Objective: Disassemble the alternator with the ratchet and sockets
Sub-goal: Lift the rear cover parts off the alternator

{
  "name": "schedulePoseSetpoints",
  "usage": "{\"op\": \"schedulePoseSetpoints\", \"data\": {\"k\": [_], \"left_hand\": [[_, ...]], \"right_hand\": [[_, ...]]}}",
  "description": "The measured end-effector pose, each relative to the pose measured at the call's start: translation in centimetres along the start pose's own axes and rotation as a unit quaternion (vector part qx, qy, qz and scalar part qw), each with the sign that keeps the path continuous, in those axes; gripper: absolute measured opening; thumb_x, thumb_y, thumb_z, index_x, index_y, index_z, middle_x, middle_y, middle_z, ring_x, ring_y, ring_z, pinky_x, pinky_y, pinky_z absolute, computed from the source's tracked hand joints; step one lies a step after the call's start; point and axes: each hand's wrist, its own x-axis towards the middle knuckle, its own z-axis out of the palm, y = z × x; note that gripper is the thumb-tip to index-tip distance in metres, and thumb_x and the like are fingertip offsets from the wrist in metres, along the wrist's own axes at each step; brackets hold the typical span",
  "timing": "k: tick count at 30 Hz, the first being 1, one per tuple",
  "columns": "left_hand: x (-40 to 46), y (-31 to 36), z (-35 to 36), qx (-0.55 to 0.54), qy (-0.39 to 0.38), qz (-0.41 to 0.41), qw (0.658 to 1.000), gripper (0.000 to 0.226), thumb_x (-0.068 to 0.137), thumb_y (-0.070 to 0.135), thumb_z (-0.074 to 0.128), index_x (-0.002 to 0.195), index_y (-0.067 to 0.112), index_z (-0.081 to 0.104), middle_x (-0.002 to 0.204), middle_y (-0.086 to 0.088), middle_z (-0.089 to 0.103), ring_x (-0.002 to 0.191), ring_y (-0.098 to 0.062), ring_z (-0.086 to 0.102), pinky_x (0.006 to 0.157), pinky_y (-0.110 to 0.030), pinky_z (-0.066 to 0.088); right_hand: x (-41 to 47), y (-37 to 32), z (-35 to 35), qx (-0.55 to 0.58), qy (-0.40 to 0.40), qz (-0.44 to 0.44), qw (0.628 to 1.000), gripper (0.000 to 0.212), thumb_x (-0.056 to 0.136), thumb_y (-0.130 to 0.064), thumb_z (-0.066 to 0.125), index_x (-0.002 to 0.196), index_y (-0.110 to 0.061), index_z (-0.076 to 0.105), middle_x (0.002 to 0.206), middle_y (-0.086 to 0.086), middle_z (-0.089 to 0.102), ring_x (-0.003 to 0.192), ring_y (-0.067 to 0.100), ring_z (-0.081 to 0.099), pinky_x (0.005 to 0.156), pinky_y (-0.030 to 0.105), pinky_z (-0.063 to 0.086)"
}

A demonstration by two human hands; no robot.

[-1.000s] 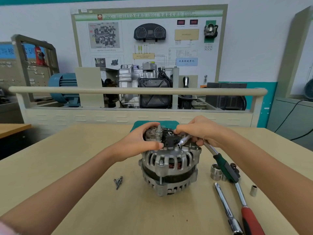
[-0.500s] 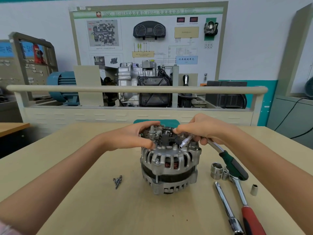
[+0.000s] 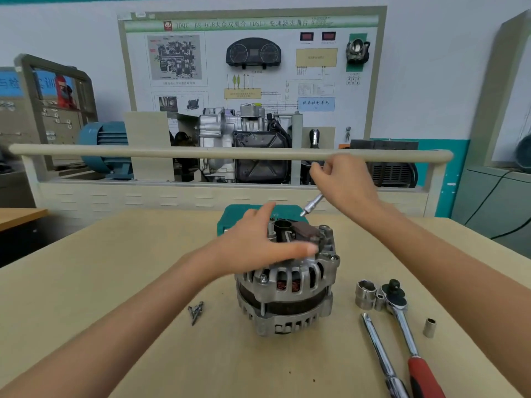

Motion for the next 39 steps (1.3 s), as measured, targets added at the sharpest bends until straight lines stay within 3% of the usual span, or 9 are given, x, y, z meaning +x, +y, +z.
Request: {"op": "schedulePoseSetpoints", "data": {"k": [4,8,12,16,20,24,27,31,39], "left_hand": [[0.5,-0.7,0.1,0.011,-0.001,0.022,1.000,0.098,0.060,0.064,0.056,0.147,0.034,0.023,0.145,0.009,0.031,0.131,-0.011,0.036,0.108,-0.032,0.032],[1.5,-1.8,-2.2,-0.050,-0.131,0.047,0.989,0.096,0.055,0.061,0.064,0.142,0.045,0.028,0.143,0.015,0.038,0.126,-0.006,0.045,0.107,-0.032,0.039],[3.5,-2.4,-5.3,-0.041,-0.244,0.030,0.969,0.103,0.062,0.046,0.076,0.147,0.042,0.017,0.154,0.016,0.024,0.139,-0.003,0.024,0.114,-0.028,0.022],[3.6,-3.0,-6.6,-0.036,-0.222,0.020,0.974,0.088,0.073,0.039,0.077,0.144,0.043,0.024,0.151,0.017,0.029,0.136,0.001,0.026,0.108,-0.018,0.024],[2.5,-1.7,-5.3,-0.069,-0.182,0.056,0.979,0.061,0.088,0.005,0.058,0.127,0.049,0.039,0.139,0.014,0.046,0.128,0.001,0.041,0.099,-0.013,0.037],[1.3,1.5,-2.9,-0.016,-0.048,0.079,0.996,0.034,0.092,0.026,0.054,0.123,0.040,0.053,0.125,0.010,0.055,0.100,-0.002,0.055,0.075,-0.001,0.039],[0.8,2.5,-0.8,0.088,-0.021,0.088,0.992,0.046,0.088,0.051,0.054,0.118,0.017,0.060,0.121,-0.002,0.060,0.104,-0.013,0.056,0.093,-0.023,0.044],[0.6,1.4,0.6,0.141,0.030,0.120,0.982,0.058,0.080,0.057,0.060,0.129,0.026,0.051,0.122,0.007,0.048,0.117,-0.012,0.042,0.104,-0.038,0.035],[1.5,-0.5,-1.5,0.041,-0.090,0.196,0.976,0.056,0.081,0.042,0.070,0.132,0.035,0.049,0.128,0.026,0.044,0.120,0.013,0.037,0.102,-0.008,0.029]], "right_hand": [[0.1,-0.1,1.8,-0.063,0.030,-0.077,0.995,0.040,0.092,-0.020,0.044,0.054,-0.016,0.032,0.050,0.000,0.037,0.052,0.022,0.040,0.051,0.032,0.033],[0.4,-0.3,2.0,-0.101,0.049,-0.132,0.985,0.041,0.091,-0.019,0.045,0.056,-0.023,0.023,0.050,-0.005,0.033,0.055,0.023,0.039,0.054,0.030,0.026],[0.7,-0.3,1.5,-0.103,0.057,-0.167,0.979,0.043,0.090,-0.018,0.046,0.056,-0.025,0.021,0.050,-0.008,0.031,0.056,0.021,0.040,0.053,0.029,0.025],[0.9,0.1,0.7,-0.090,0.041,-0.181,0.979,0.042,0.089,-0.015,0.048,0.054,-0.024,0.025,0.050,-0.007,0.032,0.055,0.021,0.040,0.054,0.030,0.032],[0.8,0.3,0.1,-0.096,-0.006,-0.220,0.971,0.041,0.084,-0.013,0.050,0.053,-0.022,0.026,0.048,-0.005,0.034,0.053,0.022,0.039,0.052,0.032,0.035],[0.5,0.5,0.0,-0.087,-0.044,-0.263,0.960,0.042,0.079,-0.011,0.053,0.051,-0.023,0.024,0.049,-0.002,0.039,0.052,0.022,0.038,0.052,0.030,0.027],[0.2,0.6,0.0,-0.059,-0.040,-0.266,0.961,0.044,0.078,-0.010,0.054,0.050,-0.023,0.024,0.048,-0.003,0.038,0.049,0.021,0.036,0.051,0.029,0.027],[0.0,0.5,0.1,-0.053,-0.024,-0.271,0.961,0.045,0.079,-0.009,0.055,0.050,-0.024,0.023,0.048,-0.003,0.038,0.048,0.018,0.035,0.052,0.027,0.026],[0.1,-0.1,-0.2,-0.006,-0.009,-0.253,0.968,0.042,0.077,-0.007,0.055,0.050,-0.021,0.027,0.045,-0.006,0.033,0.050,0.021,0.036,0.052,0.031,0.032]]}}
